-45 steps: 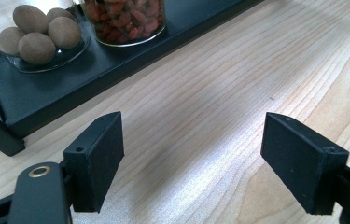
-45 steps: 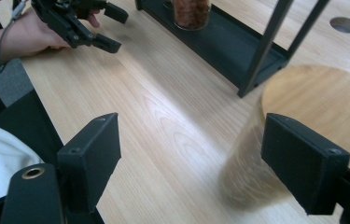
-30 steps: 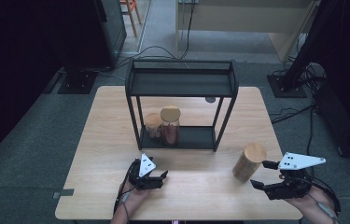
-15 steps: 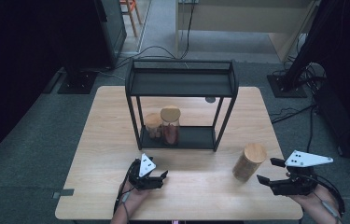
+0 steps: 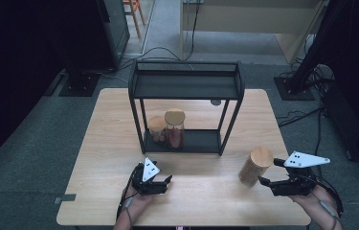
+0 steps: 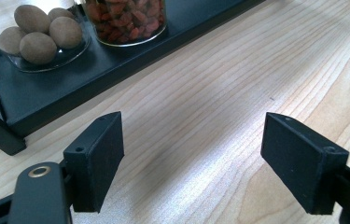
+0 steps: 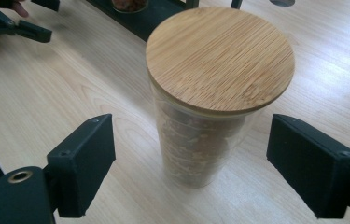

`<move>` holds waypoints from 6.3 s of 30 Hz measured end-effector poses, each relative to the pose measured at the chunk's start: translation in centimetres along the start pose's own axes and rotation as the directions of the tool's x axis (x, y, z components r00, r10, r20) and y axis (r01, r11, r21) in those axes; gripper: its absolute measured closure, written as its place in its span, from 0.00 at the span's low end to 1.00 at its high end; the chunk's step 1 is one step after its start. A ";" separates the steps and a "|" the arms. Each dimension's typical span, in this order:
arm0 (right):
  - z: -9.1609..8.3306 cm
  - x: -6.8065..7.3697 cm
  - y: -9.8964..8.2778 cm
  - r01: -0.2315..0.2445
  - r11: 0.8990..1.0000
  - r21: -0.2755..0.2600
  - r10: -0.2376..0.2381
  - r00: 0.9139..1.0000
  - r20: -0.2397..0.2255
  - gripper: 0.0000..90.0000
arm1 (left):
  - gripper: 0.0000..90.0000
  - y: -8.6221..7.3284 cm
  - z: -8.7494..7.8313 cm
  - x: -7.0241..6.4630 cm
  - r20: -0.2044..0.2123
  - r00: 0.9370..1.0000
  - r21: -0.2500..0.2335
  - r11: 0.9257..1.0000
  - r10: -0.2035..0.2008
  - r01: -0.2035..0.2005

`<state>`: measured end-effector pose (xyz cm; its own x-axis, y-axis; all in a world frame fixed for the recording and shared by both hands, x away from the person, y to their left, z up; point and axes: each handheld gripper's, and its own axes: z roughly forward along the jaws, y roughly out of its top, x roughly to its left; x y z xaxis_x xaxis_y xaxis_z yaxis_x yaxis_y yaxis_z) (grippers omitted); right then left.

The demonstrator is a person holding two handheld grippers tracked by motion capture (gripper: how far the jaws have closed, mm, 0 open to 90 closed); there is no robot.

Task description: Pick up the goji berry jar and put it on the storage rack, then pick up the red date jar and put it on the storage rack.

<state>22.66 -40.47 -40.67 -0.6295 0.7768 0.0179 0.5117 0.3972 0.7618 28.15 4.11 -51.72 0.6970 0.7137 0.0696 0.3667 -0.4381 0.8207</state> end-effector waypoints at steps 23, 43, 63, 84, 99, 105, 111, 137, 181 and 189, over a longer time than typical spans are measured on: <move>2.3 -0.4 0.0 0.002 1.000 -0.021 -0.002 1.000 0.006 0.16 | 0.24 0.0 0.1 0.0 0.003 1.000 0.004 1.000 0.002 -0.002; 4.5 -0.6 -0.3 0.011 0.999 -0.032 -0.011 1.000 0.015 0.17 | 0.24 0.0 0.0 0.0 0.003 1.000 0.001 1.000 0.002 -0.002; 5.2 -1.1 -0.8 -0.024 0.997 -0.080 0.023 1.000 -0.003 0.27 | 0.24 0.0 0.0 0.0 0.003 1.000 -0.001 1.000 0.001 -0.001; 5.0 -0.6 -0.2 -0.034 0.996 -0.084 0.035 0.999 0.008 0.28 | 0.24 0.0 0.0 0.0 0.004 1.000 -0.001 1.000 -0.001 0.001; 6.0 1.0 1.5 -0.049 0.996 -0.071 0.051 0.998 0.023 0.28 | 0.24 0.0 0.0 0.0 0.005 1.000 -0.003 1.000 0.000 0.000; 6.6 1.6 2.0 -0.058 0.996 -0.070 0.060 0.998 0.026 0.28 | 0.24 0.0 0.0 0.0 0.006 1.000 -0.004 1.000 0.001 -0.001; 6.9 2.2 2.5 -0.064 0.995 -0.071 0.066 0.997 0.031 0.28 | 0.24 0.0 0.0 0.0 0.007 1.000 -0.006 1.000 0.000 0.000; 10.2 6.1 5.7 -0.017 0.998 -0.065 0.016 1.000 -0.021 0.28 | 0.24 0.0 0.0 0.0 0.006 1.000 -0.009 1.000 0.003 -0.003; 15.4 7.4 11.8 -0.028 0.999 -0.041 0.028 1.000 0.000 0.28 | 0.24 0.0 0.0 -0.1 0.004 1.000 -0.007 1.000 0.013 -0.013; 16.2 7.5 13.4 -0.021 0.999 -0.046 0.023 0.999 0.045 0.28 | 0.24 0.0 0.0 -0.1 0.003 1.000 -0.008 1.000 0.016 -0.016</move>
<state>34.27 -21.42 -40.86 -0.5902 0.8072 0.0063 0.4978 0.3578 0.7901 28.04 4.01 -51.73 0.7048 0.7048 0.0810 0.3503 -0.4449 0.8242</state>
